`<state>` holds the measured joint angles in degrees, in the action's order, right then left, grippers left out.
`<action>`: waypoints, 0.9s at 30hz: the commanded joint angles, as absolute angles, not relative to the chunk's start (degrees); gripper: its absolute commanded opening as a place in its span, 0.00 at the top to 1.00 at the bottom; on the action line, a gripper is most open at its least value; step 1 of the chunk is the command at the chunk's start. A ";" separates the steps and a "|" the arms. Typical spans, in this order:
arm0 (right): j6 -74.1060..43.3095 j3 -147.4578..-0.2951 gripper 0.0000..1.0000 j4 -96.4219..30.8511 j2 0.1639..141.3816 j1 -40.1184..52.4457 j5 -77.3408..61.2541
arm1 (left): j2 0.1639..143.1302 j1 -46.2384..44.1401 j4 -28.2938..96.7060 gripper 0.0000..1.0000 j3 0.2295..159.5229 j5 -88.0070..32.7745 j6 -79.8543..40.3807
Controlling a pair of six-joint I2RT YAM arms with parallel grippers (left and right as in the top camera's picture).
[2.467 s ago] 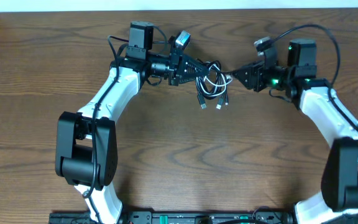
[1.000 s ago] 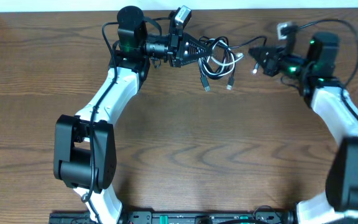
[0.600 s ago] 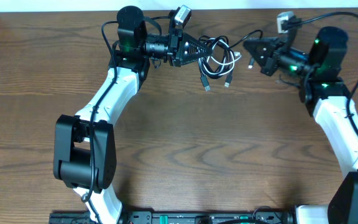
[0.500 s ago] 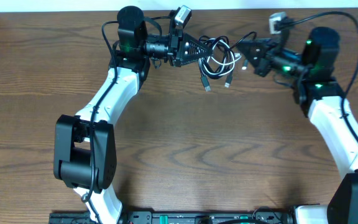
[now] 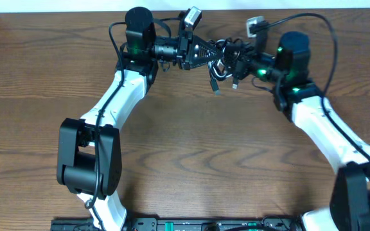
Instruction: Untangle cables
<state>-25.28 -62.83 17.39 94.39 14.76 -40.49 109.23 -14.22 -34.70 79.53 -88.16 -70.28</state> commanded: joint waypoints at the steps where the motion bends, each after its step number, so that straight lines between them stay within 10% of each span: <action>1: -31.38 -62.96 0.99 22.33 99.02 16.91 -35.86 | 107.57 -16.08 -35.20 0.93 80.47 -90.00 -69.71; 27: -57.63 -62.96 0.99 37.93 102.24 11.66 -35.09 | 107.57 -16.78 -35.20 0.93 80.47 -90.00 -70.02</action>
<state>-52.34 -62.81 37.43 101.56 13.80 -39.72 109.23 -15.51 -34.96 79.53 -84.66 -70.24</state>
